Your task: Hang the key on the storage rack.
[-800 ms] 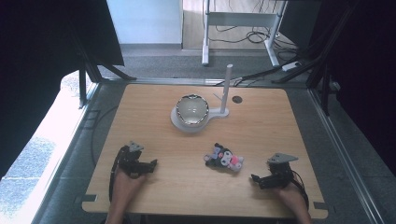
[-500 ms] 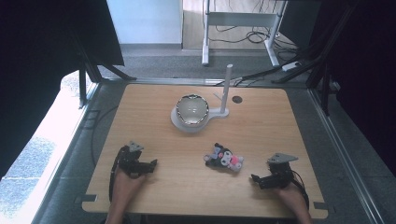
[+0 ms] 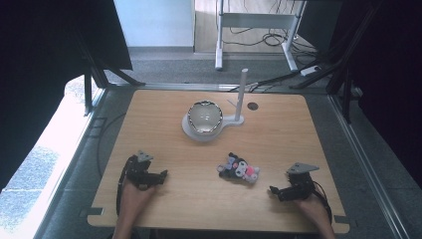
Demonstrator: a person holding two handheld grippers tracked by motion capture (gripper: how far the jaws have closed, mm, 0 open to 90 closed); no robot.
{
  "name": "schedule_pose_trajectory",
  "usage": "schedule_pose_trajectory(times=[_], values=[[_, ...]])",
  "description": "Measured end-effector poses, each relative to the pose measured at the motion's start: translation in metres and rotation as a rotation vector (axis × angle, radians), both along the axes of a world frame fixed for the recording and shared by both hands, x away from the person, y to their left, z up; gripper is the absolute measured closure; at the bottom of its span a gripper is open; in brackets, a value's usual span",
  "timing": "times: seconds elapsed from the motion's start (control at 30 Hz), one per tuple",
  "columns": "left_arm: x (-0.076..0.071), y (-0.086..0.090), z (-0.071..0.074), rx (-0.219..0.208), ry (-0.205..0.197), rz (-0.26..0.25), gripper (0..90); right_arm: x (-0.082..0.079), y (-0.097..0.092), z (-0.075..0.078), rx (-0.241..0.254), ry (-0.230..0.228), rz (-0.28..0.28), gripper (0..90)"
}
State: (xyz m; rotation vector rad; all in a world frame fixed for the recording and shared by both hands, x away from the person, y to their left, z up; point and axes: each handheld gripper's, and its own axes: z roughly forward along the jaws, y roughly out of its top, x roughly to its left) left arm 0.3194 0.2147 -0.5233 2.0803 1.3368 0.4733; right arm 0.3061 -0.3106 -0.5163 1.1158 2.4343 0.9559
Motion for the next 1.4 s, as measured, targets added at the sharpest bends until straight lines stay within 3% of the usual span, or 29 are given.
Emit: schedule_pose_trajectory(times=[0.7,0.9,1.4], values=[[0.0,0.0,0.0,0.0,0.0,0.0,1.5,0.008,0.02,0.017,-0.049,0.003,0.106,2.6],[0.0,0.0,0.0,0.0,0.0,0.0,1.5,0.016,0.028,0.019,-0.09,0.07,0.135,3.1],[0.0,0.0,0.0,0.0,0.0,0.0,1.5,0.032,0.056,0.027,-0.177,0.128,0.226,5.2]])
